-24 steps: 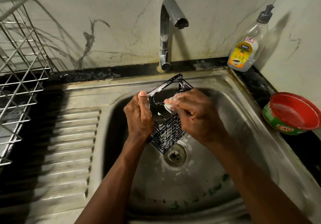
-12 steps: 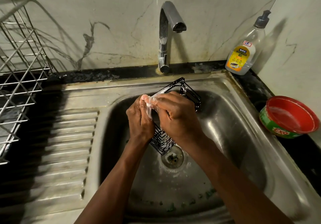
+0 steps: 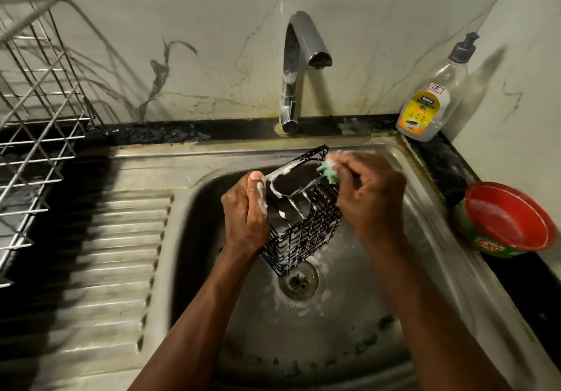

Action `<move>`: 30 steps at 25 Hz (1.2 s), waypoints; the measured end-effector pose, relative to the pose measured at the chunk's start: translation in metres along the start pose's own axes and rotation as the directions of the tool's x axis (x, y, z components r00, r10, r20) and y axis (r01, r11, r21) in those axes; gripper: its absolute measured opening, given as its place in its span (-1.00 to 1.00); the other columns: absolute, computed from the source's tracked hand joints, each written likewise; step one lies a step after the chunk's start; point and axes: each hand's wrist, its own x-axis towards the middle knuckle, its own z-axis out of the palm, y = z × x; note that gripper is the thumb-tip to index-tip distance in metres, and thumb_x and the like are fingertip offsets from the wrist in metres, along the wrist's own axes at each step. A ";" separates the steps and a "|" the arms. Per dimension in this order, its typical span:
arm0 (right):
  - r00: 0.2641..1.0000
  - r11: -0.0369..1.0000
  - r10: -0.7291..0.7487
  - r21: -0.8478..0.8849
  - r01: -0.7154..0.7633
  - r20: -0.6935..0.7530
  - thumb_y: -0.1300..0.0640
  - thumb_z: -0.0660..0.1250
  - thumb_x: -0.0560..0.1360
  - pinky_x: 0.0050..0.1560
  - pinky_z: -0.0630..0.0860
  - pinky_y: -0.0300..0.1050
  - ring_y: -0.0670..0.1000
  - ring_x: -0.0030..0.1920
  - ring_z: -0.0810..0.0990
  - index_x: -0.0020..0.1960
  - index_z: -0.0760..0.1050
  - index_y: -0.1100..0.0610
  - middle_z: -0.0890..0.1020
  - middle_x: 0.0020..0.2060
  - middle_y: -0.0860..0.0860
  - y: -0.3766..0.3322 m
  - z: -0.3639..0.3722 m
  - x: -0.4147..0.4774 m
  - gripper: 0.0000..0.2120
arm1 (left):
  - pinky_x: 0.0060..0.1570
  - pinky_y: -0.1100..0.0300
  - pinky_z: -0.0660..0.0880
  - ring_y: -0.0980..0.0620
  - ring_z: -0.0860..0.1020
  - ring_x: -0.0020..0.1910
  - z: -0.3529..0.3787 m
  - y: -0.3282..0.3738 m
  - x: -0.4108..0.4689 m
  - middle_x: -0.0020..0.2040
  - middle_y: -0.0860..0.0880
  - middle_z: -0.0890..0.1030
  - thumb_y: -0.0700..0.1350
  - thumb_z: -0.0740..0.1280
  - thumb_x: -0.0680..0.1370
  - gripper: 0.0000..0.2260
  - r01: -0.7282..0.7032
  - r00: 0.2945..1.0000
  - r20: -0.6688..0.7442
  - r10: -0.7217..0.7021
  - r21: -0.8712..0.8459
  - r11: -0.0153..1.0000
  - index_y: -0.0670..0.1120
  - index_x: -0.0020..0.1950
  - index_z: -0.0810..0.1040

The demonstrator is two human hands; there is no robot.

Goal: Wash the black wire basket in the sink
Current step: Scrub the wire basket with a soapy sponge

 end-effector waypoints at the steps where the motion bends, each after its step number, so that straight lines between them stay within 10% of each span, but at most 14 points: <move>1: 0.998 0.998 0.064 0.009 -0.064 -0.013 0.34 0.43 0.51 -0.04 0.66 0.01 0.05 -0.08 0.70 0.08 0.69 0.23 0.74 -0.06 0.09 0.011 0.000 0.008 -0.84 | -0.38 0.13 0.25 0.11 0.28 -0.38 0.000 -0.001 0.000 -0.39 -0.02 0.33 -0.14 0.11 0.70 -0.64 0.003 1.000 0.006 -0.003 -0.005 1.000 -0.11 -0.30 0.36; 10: 0.978 0.979 0.025 0.193 -0.066 0.207 0.30 0.46 0.52 0.07 0.62 -0.19 -0.10 -0.02 0.70 0.06 0.71 0.20 0.74 -0.03 0.02 0.015 -0.013 0.019 -0.86 | -0.36 0.36 0.17 0.24 0.22 -0.40 0.000 0.010 -0.003 -0.38 0.12 0.25 -0.29 0.10 0.67 -0.63 0.007 0.998 0.060 -0.008 0.021 1.000 0.05 -0.28 0.28; 20: 0.876 0.964 0.014 0.226 -0.139 0.482 0.31 0.47 0.47 0.03 0.52 -0.37 -0.15 -0.10 0.62 0.00 0.74 0.12 0.71 -0.10 -0.02 0.024 -0.048 0.023 -0.83 | -0.45 0.08 0.32 0.11 0.35 -0.46 -0.013 0.045 0.003 -0.43 0.06 0.39 -0.03 0.12 0.74 -0.63 0.114 0.976 0.153 -0.157 0.257 0.960 -0.06 -0.26 0.37; 27: 0.813 0.927 0.096 0.245 -0.283 0.575 0.33 0.48 0.45 -0.10 0.50 -0.44 -0.05 -0.19 0.64 -0.01 0.73 0.15 0.69 -0.16 0.03 0.012 -0.039 0.041 -0.84 | -0.03 -0.03 0.51 -0.22 0.64 -0.06 0.022 0.092 0.033 -0.07 -0.12 0.70 0.11 0.01 0.64 -0.60 -0.002 0.950 0.129 -0.286 0.915 0.403 -0.02 0.00 0.60; 30: 0.766 0.915 0.047 0.281 -0.291 0.641 0.35 0.45 0.43 -0.09 0.60 -0.19 0.05 -0.18 0.66 -0.03 0.70 0.23 0.68 -0.17 0.09 0.013 -0.040 0.030 -0.85 | -0.10 0.04 0.42 -0.18 0.66 -0.16 0.063 0.112 0.035 -0.18 -0.11 0.70 0.10 0.10 0.61 -0.63 -0.111 0.913 0.256 -0.319 0.906 0.409 -0.04 -0.10 0.64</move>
